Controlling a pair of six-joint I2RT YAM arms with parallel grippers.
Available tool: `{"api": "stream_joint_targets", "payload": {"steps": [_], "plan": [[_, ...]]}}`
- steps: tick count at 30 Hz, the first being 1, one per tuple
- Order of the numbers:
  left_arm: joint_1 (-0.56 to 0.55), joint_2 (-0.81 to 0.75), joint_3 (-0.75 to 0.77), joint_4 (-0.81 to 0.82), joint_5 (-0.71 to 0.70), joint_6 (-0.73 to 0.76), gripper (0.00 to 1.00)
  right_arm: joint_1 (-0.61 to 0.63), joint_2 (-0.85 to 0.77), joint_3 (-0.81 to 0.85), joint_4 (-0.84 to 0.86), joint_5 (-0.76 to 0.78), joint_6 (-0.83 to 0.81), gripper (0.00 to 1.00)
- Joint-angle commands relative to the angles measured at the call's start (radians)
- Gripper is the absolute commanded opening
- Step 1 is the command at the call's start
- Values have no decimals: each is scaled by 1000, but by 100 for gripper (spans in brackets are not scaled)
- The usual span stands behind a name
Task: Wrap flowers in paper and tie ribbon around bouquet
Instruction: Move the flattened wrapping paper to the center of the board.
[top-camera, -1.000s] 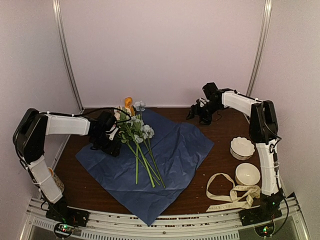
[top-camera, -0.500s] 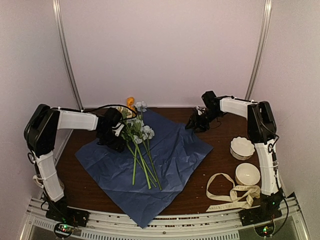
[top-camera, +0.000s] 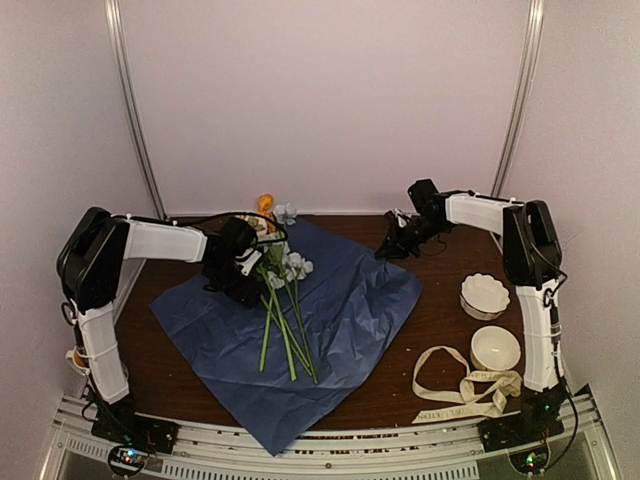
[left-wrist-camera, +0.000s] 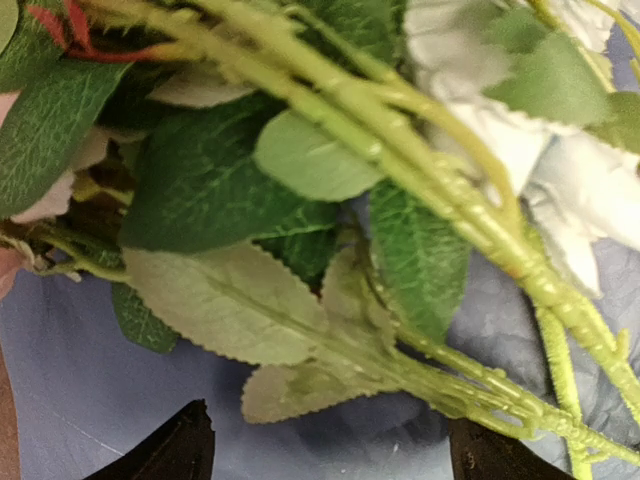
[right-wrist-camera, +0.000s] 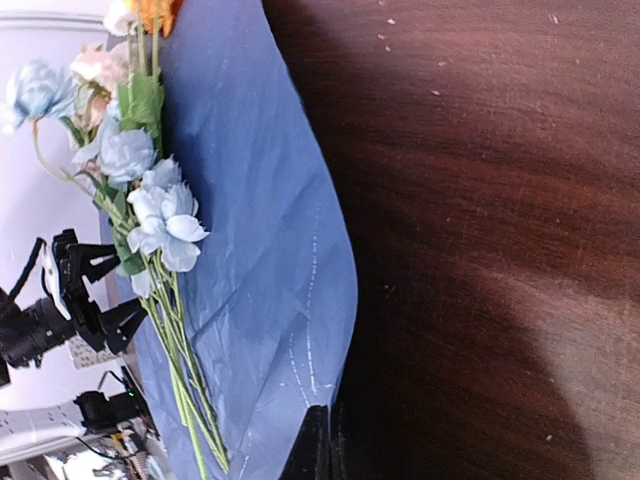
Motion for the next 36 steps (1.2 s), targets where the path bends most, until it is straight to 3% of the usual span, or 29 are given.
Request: {"api": "stream_joint_targets", "payload": {"steps": [1,11,16,23,27,31,36], "plan": [[-11,15,46,12,6,55,85,-34,-105,-78,62,-2,20,0],[-53,67,194,-51,-27,227,85,-99,-156,-123,56,61,14,0],[-54,50,254,-73,3,211,85,-137,-178,-95,-45,231,-18,1],[-54,-50,175,-88,-13,144,85,-137,-280,-109,-144,459,-40,35],[-54,-140,64,-106,-36,47,85,-114,-407,-189,-148,635,-5,40],[-53,-241,-66,-107,-31,-45,86,4,-552,-316,-114,740,-14,40],[-53,-365,-237,-92,-41,-150,86,299,-605,-418,-76,712,-13,41]]}}
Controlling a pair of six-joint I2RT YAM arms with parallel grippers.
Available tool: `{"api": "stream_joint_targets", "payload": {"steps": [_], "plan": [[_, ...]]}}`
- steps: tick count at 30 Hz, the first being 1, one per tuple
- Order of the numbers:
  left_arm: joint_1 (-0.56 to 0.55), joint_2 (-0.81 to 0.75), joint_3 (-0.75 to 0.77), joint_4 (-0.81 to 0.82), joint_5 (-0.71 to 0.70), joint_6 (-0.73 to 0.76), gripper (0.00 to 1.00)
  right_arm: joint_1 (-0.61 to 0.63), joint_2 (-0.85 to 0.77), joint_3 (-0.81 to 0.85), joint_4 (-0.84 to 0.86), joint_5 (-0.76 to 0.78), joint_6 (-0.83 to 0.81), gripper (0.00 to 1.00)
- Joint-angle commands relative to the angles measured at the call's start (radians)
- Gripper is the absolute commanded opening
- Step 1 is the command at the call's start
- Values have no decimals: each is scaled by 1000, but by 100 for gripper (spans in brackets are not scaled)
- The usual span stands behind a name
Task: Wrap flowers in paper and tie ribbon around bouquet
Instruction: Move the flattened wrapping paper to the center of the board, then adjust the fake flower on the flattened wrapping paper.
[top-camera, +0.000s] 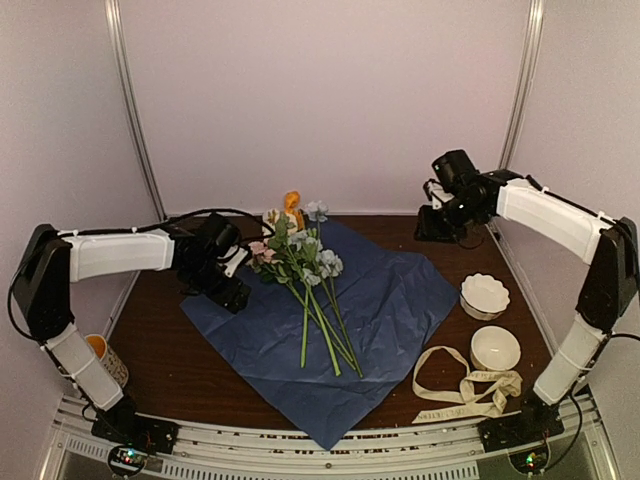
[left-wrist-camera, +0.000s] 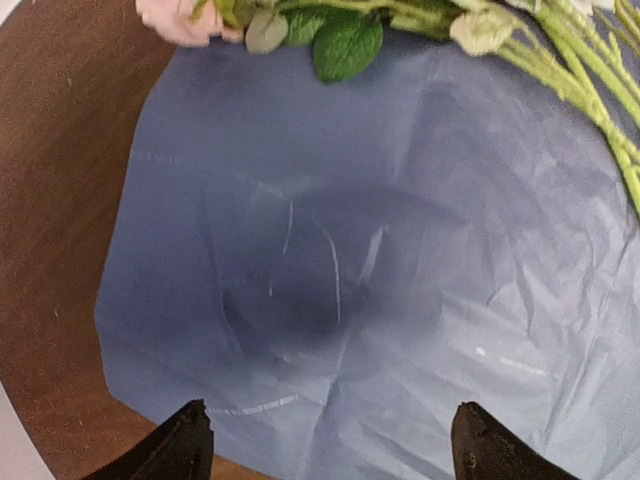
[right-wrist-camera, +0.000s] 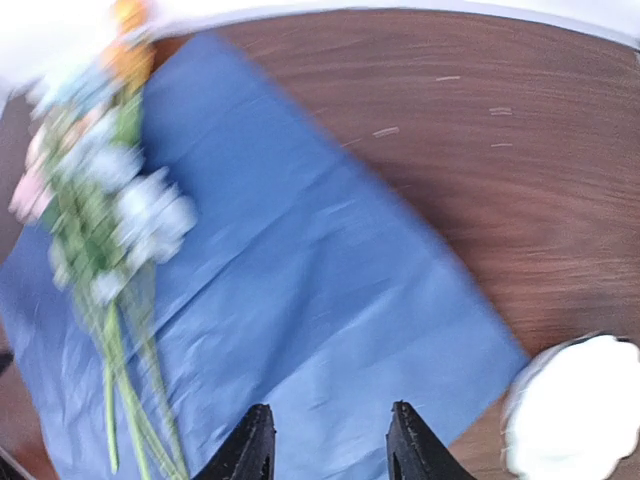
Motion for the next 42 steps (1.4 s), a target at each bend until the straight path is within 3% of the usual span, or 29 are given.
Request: {"api": "stream_joint_targets", "payload": {"steps": [1,4,8,14,18,31,39,42], "plan": [[2,-84,-129,14,-10,-138,86,276,3,-87,45,5,22,41],[2,-78,-217,76,33,-190,86,442,79,-72,100,-57,69,40],[1,-68,-309,141,43,-254,84,611,269,74,65,-69,74,39],[1,-111,-437,190,22,-307,84,718,474,259,6,-77,52,36],[-1,-124,-467,201,25,-331,84,725,519,247,13,-95,83,35],[-2,-113,-466,194,16,-339,84,708,439,59,28,-14,96,33],[-52,-111,-446,191,-33,-326,84,708,214,-49,154,-117,116,32],[-77,-133,-440,182,-62,-324,84,698,139,-82,155,-58,139,33]]}}
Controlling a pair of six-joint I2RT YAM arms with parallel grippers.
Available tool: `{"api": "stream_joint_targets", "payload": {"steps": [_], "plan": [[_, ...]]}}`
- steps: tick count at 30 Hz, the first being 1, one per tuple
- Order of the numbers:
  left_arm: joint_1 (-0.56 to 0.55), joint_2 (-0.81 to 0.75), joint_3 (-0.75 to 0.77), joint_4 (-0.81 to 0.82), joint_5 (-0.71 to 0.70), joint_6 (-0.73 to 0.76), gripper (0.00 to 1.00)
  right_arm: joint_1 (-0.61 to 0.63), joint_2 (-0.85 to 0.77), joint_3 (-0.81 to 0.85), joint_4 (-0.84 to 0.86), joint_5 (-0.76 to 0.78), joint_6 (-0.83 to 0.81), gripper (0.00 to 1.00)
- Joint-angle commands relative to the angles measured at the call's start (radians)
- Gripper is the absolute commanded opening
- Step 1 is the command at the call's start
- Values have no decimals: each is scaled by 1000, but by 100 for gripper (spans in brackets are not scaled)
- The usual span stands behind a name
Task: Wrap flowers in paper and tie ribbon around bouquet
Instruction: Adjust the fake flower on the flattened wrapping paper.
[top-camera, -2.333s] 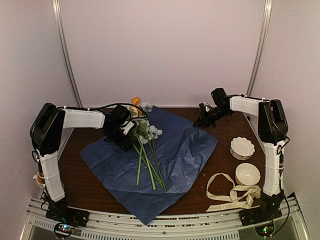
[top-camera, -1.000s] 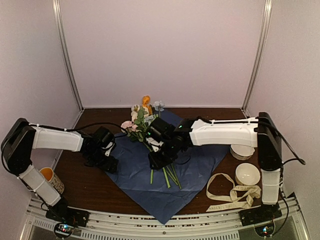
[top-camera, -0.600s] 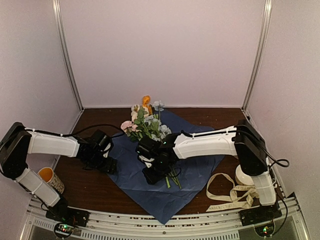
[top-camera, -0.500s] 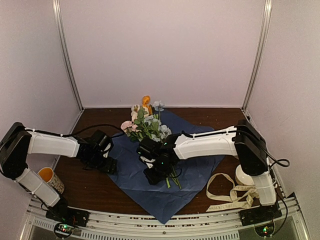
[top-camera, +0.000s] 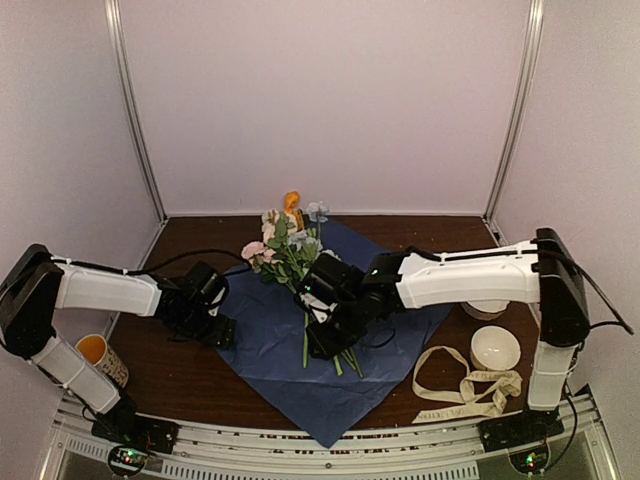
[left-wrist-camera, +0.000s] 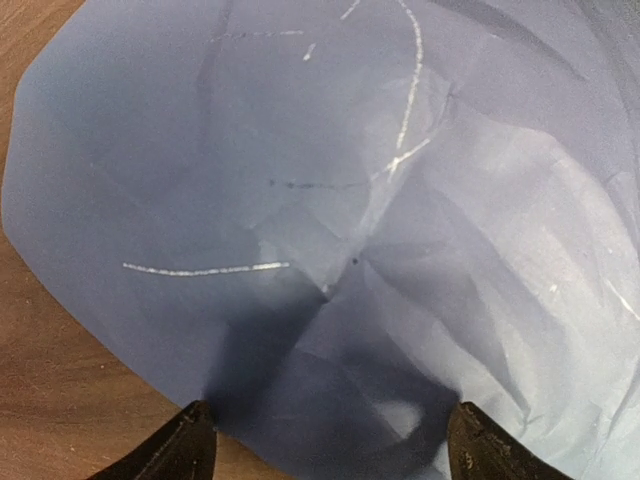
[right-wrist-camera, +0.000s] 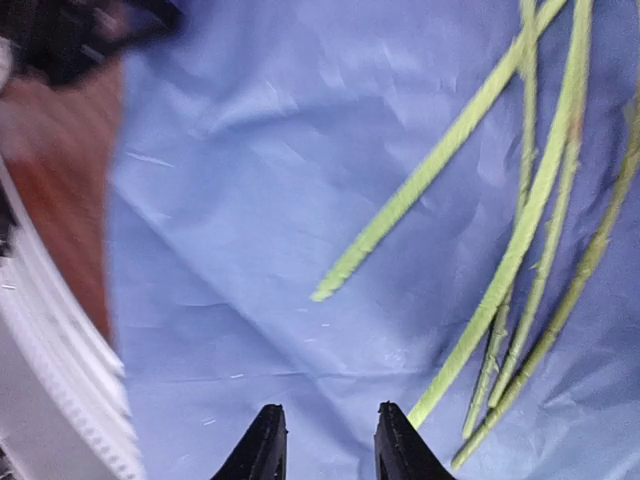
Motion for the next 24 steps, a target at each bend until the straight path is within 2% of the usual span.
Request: {"api": "stream_joint_targets", "payload": {"steps": [1,3,6,8,12,17,19,24], "plan": [[-48,9,2,-61,-50,-5,83,-24,-140,-40,47,65,45,32],[-83,-13,48,-109,-82,-7,83,-47,-163,-65,31,121,63,29],[-164,-33,159,-159,-121,35,83,-100,-170,-93,13,106,64,26],[-180,-14,237,-168,-107,75,84,-136,-175,-103,-2,105,54,24],[-157,115,414,-192,-91,169,83,-212,-159,-105,20,46,33,20],[-105,365,651,-258,-71,223,74,-256,-46,-33,6,4,29,14],[-91,437,704,-265,-65,232,71,-258,-8,-19,-3,18,25,13],[-41,485,746,-248,-40,238,67,-261,85,13,-19,20,23,10]]}}
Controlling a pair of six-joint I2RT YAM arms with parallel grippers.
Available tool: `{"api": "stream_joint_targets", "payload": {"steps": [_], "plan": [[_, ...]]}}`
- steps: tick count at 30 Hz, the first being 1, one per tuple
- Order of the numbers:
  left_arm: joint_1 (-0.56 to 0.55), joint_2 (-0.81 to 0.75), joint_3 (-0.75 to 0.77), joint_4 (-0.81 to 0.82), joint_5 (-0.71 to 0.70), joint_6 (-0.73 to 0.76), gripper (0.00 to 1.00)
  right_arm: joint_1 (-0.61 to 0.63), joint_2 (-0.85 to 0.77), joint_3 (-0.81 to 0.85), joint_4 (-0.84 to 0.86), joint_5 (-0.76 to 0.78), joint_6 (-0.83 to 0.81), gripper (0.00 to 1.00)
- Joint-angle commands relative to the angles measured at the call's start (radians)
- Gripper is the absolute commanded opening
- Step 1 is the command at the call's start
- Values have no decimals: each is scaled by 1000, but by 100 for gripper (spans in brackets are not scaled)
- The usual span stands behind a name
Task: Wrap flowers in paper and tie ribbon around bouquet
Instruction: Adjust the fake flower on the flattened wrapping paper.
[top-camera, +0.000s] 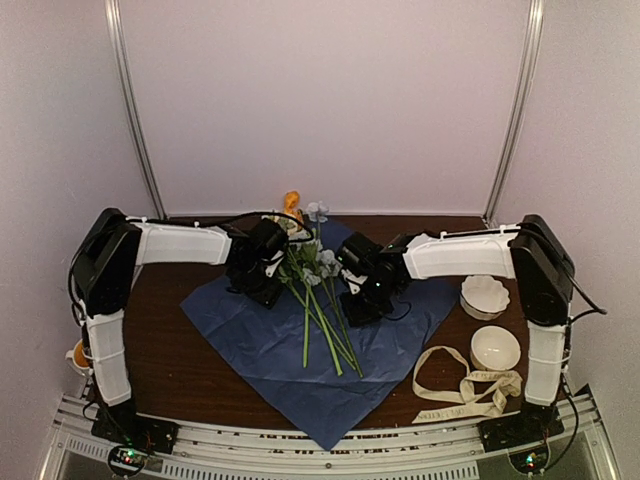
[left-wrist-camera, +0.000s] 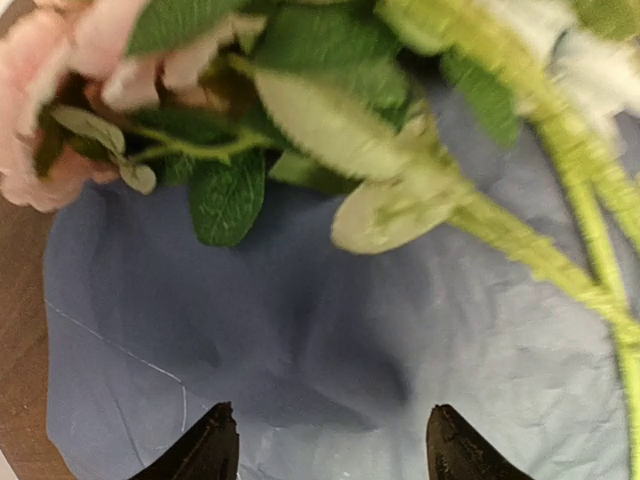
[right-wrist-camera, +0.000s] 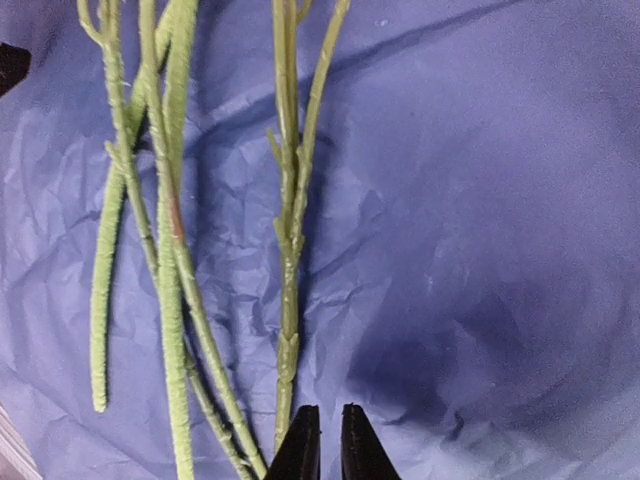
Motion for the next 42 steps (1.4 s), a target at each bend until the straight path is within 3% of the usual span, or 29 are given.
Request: {"api": "stream_joint_targets", "payload": {"steps": [1,18,32,37,42], "plan": [[44,9,44,-21,34,41,67,-1,69,49,-21,-6,-2,10],[49,238,273,25,227,146,69,2,100,12,45,-61,23,8],[13,324,411,40,312,211,69,7,68,-19,162,-140,26,8],[10,366,493,11,330,222,69,7,75,-14,164,-146,26,8],[6,333,457,7,323,231,69,4,55,10,93,-74,-4,8]]}}
